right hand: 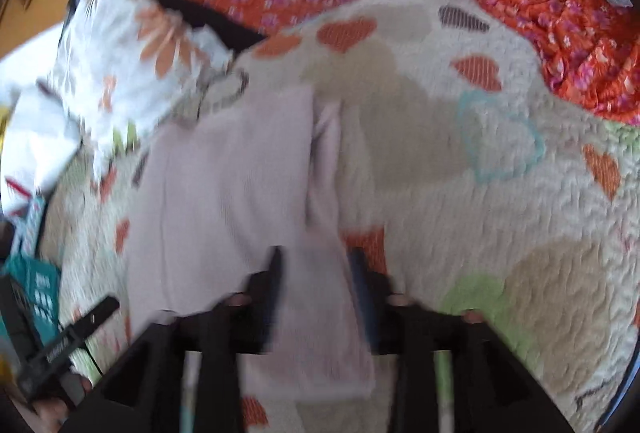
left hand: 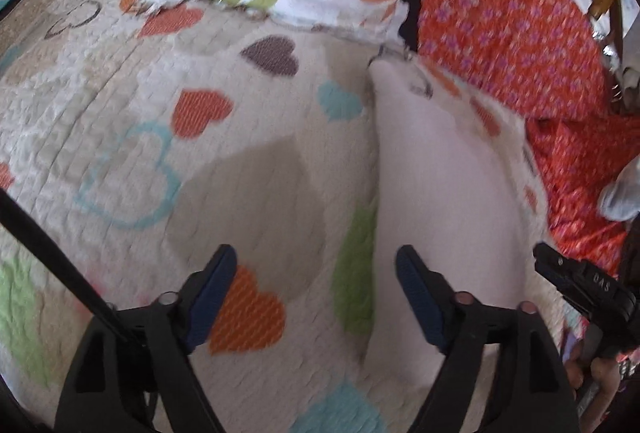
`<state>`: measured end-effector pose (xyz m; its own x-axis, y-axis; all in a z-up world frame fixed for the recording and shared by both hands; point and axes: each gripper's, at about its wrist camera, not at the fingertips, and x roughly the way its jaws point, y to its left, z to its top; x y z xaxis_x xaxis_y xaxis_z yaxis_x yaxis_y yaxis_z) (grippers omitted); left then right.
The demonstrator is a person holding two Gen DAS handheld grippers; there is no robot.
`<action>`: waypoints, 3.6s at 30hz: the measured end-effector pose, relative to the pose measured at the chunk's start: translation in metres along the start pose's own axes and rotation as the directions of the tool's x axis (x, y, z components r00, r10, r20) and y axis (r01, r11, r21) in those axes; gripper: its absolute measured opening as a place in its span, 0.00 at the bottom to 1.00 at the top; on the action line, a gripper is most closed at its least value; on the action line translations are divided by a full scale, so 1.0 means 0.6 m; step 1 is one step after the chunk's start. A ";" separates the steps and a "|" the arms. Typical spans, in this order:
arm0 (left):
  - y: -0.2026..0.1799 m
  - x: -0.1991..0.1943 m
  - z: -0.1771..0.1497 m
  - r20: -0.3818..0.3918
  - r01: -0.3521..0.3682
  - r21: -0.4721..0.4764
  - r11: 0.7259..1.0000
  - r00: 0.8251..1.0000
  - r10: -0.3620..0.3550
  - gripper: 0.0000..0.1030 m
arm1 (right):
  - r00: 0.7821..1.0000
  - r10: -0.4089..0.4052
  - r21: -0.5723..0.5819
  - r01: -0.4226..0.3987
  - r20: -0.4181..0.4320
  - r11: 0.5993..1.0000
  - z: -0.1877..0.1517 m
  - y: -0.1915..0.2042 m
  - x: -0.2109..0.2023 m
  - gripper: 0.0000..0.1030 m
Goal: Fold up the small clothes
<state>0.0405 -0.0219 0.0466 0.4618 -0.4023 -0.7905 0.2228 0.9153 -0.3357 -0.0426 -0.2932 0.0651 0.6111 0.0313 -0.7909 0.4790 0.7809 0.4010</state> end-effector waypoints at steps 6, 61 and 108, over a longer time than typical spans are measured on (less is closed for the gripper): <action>-0.053 0.073 0.035 -0.081 0.111 0.072 0.991 0.991 -0.105 0.85 | 0.997 0.053 0.025 -0.052 -0.051 0.998 0.040 -0.021 0.103 0.62; -0.112 0.048 -0.079 -0.243 0.196 0.206 0.959 0.959 -0.144 0.49 | 0.967 0.220 0.257 -0.182 -0.127 0.949 -0.012 -0.067 0.114 0.60; -0.032 -0.152 -0.187 -0.003 0.038 0.316 0.948 0.999 -0.039 0.51 | 0.991 0.121 -0.008 -0.121 0.050 0.993 -0.153 -0.025 -0.083 0.32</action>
<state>-0.1020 -0.0002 0.0677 0.4499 -0.4377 -0.7785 0.5002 0.8456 -0.1863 -0.1381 -0.2493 0.0562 0.6950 0.0946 -0.7127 0.3965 0.7765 0.4897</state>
